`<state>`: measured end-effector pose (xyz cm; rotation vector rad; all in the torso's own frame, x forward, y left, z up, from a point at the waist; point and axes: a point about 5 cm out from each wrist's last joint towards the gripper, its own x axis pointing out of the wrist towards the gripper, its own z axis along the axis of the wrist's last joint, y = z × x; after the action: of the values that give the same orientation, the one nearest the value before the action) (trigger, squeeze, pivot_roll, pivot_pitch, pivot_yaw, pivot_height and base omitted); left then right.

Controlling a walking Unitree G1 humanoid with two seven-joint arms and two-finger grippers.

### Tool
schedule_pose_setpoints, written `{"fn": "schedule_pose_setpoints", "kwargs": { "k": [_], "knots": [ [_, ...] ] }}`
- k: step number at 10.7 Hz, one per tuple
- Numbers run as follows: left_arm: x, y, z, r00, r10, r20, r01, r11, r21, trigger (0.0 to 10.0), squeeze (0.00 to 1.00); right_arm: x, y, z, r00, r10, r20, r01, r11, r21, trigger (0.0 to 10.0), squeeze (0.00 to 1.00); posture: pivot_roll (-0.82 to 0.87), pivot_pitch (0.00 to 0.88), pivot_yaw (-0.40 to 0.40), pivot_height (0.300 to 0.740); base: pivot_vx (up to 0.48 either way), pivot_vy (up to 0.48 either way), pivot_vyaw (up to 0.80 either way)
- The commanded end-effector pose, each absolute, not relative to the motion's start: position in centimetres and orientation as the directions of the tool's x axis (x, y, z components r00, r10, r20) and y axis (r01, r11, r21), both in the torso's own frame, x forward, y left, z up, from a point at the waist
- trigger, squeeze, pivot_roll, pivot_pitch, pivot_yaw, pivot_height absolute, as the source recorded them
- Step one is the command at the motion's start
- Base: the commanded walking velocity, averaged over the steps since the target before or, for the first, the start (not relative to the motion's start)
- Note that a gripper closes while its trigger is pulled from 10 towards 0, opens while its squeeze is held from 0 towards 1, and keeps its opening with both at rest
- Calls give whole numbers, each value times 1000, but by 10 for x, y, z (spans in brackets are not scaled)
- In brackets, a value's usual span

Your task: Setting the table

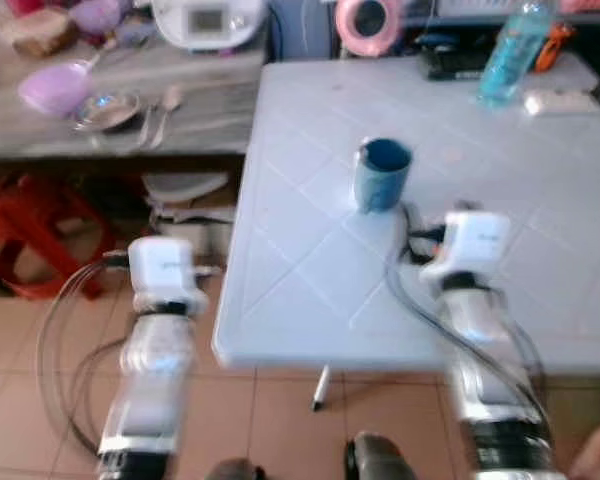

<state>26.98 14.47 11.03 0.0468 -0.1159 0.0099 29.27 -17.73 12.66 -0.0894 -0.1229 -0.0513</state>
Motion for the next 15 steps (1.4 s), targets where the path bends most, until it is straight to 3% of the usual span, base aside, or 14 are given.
{"fn": "schedule_pose_setpoints", "kwargs": {
  "k": [1,5,13,15],
  "knots": [
    [266,160,108,993,51,105,-59,996,68,10000,0,293,-164,128,992,-3,127,13,997,-75,10000,0,-32,101,52,740,0,0,0],
    [261,163,107,995,54,85,-59,996,61,10000,0,305,-149,131,990,91,104,-85,994,-63,10000,0,-30,151,55,740,0,0,0],
    [253,159,110,998,-10,60,7,999,48,10000,0,335,-118,147,991,118,68,-117,993,-11,10000,0,-12,227,66,740,0,0,0],
    [252,159,111,998,-9,58,6,999,45,10000,0,334,-132,154,994,46,96,-44,999,-22,10000,0,-10,229,63,740,0,0,0]
  ]
}}
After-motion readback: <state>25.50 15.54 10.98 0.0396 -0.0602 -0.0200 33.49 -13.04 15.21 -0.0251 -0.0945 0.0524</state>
